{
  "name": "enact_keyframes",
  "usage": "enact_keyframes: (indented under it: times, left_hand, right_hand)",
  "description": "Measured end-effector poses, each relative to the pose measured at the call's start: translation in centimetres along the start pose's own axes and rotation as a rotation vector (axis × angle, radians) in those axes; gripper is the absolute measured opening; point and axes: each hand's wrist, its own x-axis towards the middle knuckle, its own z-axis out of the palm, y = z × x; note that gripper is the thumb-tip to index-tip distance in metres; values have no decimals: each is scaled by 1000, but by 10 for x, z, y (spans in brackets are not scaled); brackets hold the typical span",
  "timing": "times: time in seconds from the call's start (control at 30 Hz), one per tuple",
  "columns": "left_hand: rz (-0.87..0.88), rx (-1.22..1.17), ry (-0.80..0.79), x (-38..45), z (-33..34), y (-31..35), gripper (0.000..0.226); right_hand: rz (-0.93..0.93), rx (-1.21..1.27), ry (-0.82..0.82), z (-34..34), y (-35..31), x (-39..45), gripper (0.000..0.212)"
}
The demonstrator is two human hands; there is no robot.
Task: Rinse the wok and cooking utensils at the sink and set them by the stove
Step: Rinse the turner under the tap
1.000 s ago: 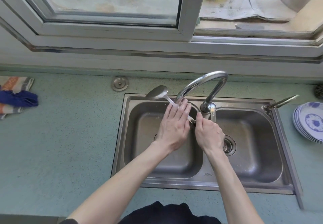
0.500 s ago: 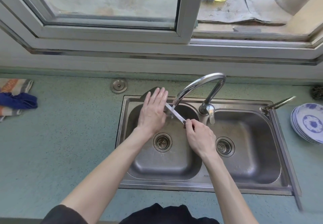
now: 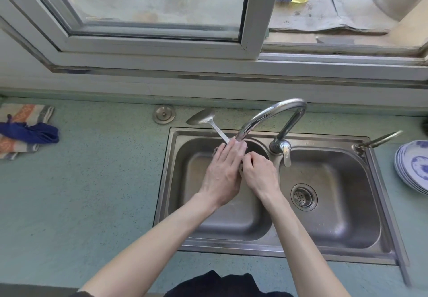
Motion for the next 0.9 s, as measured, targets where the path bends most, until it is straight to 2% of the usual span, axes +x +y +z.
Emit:
enact_keyframes:
  times: [0.17, 0.3, 0.43, 0.57, 0.67, 0.83, 0.9]
  left_hand:
    - [-155, -134, 116, -1, 2, 6, 62]
    - [-451, -448, 289, 3, 0, 20, 53]
    - [-732, -899, 174, 16, -3, 23, 35]
    - [-933, -1304, 183, 33, -10, 22, 38]
    - [-950, -1418, 203, 37, -14, 20, 38]
    - [-1086, -1501, 207, 34, -20, 21, 28]
    - [-1133, -1515, 220, 33, -18, 23, 27]
  right_hand:
    - [-45, 14, -26, -2, -3, 6, 34]
    - [-55, 67, -31, -2, -4, 11, 33]
    - [-45, 176, -49, -5, -3, 13, 37]
    - [-23, 216, -85, -6, 2, 12, 43]
    - [10, 318, -157, -3, 6, 10, 46]
    - [185, 765, -354, -1, 8, -2, 47]
    - [198, 778, -356, -1, 8, -5, 47]
